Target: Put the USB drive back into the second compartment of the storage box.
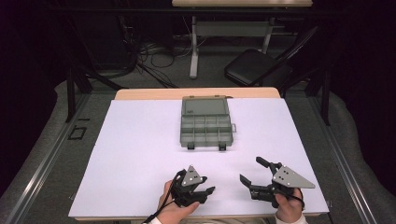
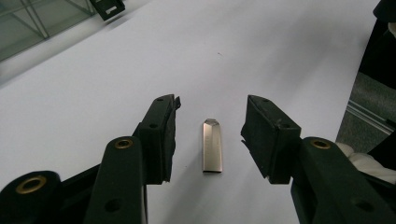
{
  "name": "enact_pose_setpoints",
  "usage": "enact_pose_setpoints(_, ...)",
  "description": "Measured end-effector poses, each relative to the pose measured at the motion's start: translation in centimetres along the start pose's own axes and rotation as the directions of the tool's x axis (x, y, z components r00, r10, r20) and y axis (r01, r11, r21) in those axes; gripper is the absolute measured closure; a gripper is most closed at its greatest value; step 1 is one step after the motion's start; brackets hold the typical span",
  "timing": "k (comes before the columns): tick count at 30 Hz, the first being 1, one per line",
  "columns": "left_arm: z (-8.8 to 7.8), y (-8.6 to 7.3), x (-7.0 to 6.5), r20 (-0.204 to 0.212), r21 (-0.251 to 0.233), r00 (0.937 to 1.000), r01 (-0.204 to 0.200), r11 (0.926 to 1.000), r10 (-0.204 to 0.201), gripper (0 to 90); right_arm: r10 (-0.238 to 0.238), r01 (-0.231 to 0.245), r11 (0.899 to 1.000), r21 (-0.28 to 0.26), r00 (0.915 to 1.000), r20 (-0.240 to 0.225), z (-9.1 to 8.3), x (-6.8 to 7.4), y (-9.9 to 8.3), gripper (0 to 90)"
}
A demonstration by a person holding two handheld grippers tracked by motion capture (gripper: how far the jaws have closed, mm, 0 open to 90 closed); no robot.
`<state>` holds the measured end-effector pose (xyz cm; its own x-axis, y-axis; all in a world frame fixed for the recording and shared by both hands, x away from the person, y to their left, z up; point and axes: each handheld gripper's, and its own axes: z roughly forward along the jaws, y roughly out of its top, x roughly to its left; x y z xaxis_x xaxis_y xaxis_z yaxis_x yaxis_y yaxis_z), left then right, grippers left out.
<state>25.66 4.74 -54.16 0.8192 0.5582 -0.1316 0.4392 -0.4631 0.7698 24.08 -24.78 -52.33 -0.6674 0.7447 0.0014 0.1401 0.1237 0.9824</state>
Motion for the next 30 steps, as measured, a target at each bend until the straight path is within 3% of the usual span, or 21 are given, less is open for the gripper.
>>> enact_pose_setpoints(11, 0.8, -0.4, 0.1, 0.02, 0.032, 0.9994, 0.027, 0.9991, -0.028, 56.4, 0.0, 0.0, 1.0, 0.004, 1.0, -0.002, 0.0, 0.0, 0.0, 14.4)
enact_pose_setpoints(21, 1.1, -0.4, 0.0, 0.003, 0.038, 0.9998, 0.018, 0.9991, -0.018, 57.3, -0.002, 0.002, 1.0, 0.008, 1.0, -0.003, 0.1, 0.0, 0.0, 14.4)
enact_pose_setpoints(30, 1.3, -0.3, 0.2, 0.008, 0.045, 0.9989, 0.046, 0.9979, -0.046, 55.9, 0.001, -0.001, 1.0, 0.01, 1.0, -0.006, 0.1, 0.1, -0.1, 14.5)
